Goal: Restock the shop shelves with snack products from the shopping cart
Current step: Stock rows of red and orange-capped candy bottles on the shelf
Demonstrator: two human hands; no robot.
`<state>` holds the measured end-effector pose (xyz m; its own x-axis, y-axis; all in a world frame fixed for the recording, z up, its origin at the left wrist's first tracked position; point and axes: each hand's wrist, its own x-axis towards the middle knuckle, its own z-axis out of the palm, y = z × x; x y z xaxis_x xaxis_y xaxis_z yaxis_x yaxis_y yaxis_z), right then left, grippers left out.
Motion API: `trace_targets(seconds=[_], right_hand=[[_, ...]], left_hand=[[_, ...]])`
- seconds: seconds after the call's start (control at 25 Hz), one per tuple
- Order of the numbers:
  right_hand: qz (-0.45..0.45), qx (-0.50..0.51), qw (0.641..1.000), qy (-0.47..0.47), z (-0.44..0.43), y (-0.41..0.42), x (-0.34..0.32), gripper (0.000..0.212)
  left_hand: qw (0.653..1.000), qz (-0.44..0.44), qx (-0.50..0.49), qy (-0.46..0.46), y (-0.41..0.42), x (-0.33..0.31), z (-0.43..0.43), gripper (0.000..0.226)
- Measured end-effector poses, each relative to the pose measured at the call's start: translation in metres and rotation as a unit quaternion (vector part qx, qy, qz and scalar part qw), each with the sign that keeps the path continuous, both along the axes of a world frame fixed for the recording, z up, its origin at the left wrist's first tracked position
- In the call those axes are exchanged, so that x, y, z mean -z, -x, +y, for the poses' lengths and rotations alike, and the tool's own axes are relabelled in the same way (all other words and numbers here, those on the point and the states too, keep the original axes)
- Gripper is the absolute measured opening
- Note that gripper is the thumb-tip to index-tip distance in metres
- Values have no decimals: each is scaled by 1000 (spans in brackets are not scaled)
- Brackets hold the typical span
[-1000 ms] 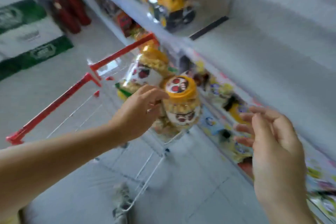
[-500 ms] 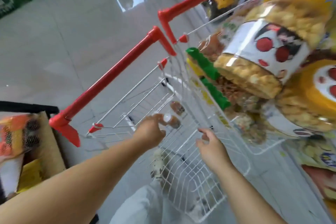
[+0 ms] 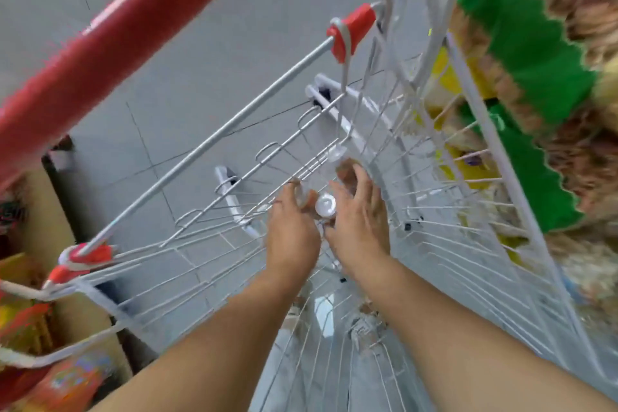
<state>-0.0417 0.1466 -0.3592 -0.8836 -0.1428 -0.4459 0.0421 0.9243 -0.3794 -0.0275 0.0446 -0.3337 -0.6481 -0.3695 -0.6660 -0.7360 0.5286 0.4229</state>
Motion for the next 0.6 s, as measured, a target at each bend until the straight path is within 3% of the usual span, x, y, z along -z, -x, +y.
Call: trace_targets(seconds=[0.08, 0.2, 0.4, 0.6], right_hand=[[-8, 7, 1000, 2, 4, 6, 7, 56], [-38, 10, 999, 5, 11, 18, 4, 41], [-61, -5, 995, -77, 1, 26, 3, 69], [-127, 52, 979, -149, -8, 43, 17, 61]], left_hand=[[998, 40, -35, -19, -4, 4, 4, 43], [995, 59, -66, -41, -6, 5, 7, 39], [995, 47, -64, -63, 2, 17, 3, 42], [994, 24, -56, -92, 6, 24, -2, 31]])
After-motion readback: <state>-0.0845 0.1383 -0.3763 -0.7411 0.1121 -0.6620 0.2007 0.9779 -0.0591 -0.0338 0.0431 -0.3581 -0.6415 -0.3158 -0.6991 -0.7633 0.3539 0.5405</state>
